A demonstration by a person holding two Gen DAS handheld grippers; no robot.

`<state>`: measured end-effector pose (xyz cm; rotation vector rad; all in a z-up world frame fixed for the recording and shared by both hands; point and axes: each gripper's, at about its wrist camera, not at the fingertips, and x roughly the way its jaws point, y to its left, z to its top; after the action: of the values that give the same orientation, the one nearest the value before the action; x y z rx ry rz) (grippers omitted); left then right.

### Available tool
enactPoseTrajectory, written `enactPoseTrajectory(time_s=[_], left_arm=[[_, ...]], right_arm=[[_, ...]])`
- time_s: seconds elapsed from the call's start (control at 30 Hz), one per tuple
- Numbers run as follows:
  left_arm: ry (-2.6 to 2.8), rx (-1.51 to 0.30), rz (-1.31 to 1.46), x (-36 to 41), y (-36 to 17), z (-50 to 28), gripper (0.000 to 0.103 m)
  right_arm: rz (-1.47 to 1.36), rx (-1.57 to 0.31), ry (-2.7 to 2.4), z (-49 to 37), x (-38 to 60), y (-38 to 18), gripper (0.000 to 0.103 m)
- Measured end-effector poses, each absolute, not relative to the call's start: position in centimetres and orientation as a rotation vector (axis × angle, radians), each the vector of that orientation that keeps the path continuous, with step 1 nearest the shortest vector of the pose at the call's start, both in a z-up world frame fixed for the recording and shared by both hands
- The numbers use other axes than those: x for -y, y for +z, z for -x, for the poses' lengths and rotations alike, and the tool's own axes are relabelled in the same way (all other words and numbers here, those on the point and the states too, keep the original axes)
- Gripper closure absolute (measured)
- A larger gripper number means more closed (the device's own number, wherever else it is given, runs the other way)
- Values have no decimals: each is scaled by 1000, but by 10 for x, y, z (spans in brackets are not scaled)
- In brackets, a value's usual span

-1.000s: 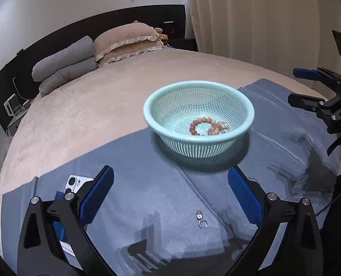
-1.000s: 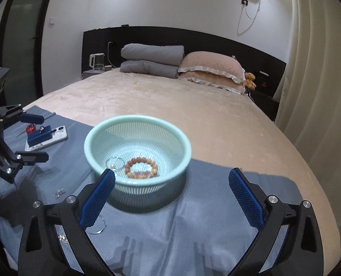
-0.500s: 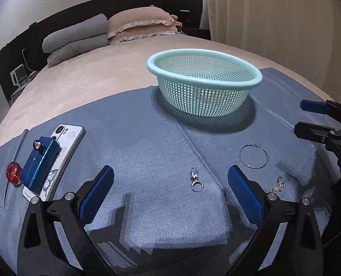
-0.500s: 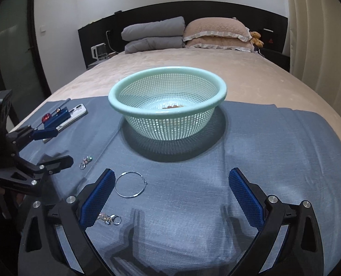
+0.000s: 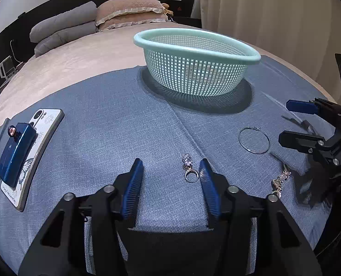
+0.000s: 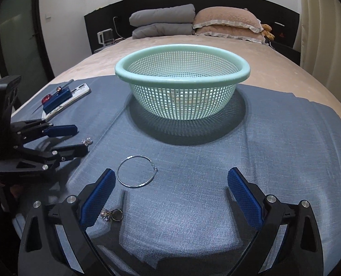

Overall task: Organize jewelry
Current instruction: 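Grasp the small silver ring charm with the left tool while the right tool grasps the second hoop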

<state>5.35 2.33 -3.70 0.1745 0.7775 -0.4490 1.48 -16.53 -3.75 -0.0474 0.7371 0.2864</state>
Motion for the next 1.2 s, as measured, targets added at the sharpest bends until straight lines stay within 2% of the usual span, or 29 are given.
enactPoseTrajectory(time_s=[0.03, 0.07, 0.13, 0.2, 0.23, 0.27, 0.4, 0.47, 0.6, 0.9, 1.1, 1.2], left_arm=[[-450, -779, -170, -23, -37, -53, 57], [-456, -782, -166, -24, -37, -52, 64], [-462, -782, -165, -24, -37, -49, 70], [-485, -786, -161, -23, -37, -47, 88], [-499, -793, -155, -22, -38, -45, 92], [-497, -793, -160, -21, -38, -45, 92], [-507, -819, -135, -23, -38, -47, 92], [-515, -836, -102, -27, -36, -47, 92], [-516, -847, -88, -31, -32, -44, 92], [-550, -822, -21, -48, -7, -34, 92], [-608, -809, 155, -74, 10, -38, 92], [-591, -796, 126, -73, 14, -37, 92]], right_arm=[[37, -744, 288, -16, 167, -39, 24], [28, -757, 288, -18, 168, -40, 41], [29, -773, 293, -21, 167, -43, 42], [57, -767, 309, -20, 162, -43, 48], [76, -769, 315, -21, 159, -44, 54], [97, -773, 320, -21, 155, -45, 63], [148, -786, 340, -23, 143, -51, 83], [142, -789, 360, -23, 142, -51, 98], [107, -793, 394, -20, 147, -48, 101], [57, -757, 405, -10, 159, -32, 101], [51, -752, 418, -9, 160, -30, 101], [55, -740, 424, -7, 161, -25, 101]])
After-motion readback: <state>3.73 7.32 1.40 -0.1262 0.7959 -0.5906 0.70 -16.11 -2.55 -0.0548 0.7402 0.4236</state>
